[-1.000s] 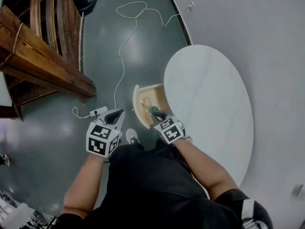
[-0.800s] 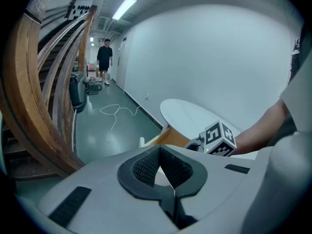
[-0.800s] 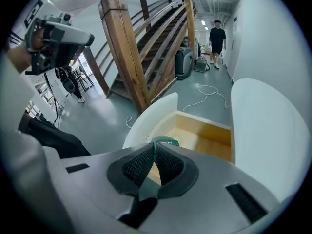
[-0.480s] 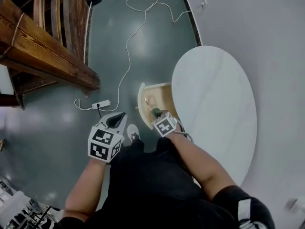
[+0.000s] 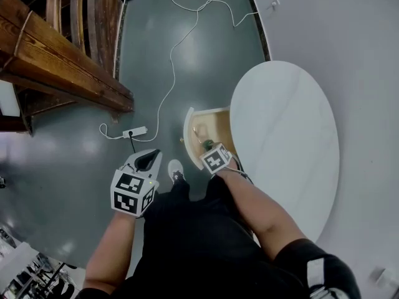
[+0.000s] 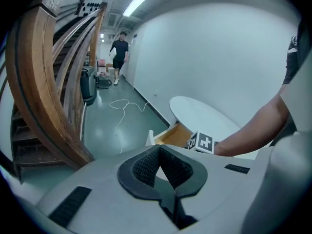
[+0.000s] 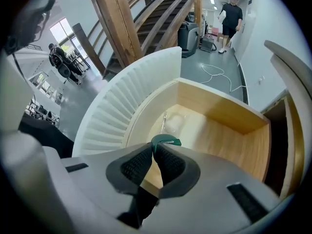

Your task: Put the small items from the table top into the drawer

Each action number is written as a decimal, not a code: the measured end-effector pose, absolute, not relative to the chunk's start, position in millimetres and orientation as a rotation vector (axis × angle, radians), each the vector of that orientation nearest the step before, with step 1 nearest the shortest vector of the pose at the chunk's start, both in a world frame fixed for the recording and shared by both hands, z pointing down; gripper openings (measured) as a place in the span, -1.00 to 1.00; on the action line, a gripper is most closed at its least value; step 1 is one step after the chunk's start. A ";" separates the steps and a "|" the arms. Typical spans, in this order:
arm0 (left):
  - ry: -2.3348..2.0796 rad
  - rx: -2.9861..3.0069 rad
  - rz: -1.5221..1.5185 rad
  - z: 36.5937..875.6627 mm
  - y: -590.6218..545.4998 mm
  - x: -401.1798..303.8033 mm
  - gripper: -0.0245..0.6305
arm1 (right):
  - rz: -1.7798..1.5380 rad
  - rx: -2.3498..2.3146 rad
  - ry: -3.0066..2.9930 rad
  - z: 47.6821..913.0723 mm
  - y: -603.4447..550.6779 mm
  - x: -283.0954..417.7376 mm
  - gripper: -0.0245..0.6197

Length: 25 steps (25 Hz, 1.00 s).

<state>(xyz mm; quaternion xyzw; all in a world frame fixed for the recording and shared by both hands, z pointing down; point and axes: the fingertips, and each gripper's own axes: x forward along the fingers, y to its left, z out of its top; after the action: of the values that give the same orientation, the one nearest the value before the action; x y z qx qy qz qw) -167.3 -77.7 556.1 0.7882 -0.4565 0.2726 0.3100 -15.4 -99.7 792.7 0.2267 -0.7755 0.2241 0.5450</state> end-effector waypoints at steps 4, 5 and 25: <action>-1.201 2.079 0.717 557.9 -77.8 -165.8 -0.88 | 0.557 0.539 -1.821 798.0 -100.0 -12.4 -0.78; -1.199 2.081 0.716 558.2 -78.2 -165.1 -0.88 | 0.563 0.538 -1.815 798.8 -99.6 -11.4 -0.72; -1.161 2.190 0.686 537.6 -93.8 -139.9 -0.88 | 0.656 0.620 -2.025 712.2 -94.2 -28.5 -0.67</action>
<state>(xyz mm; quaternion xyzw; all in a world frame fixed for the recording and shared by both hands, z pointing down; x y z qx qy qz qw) -139.9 -93.8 537.6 0.8172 -0.4331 0.2559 0.2812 -28.5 -94.2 712.2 0.2502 -0.8176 0.2647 0.4460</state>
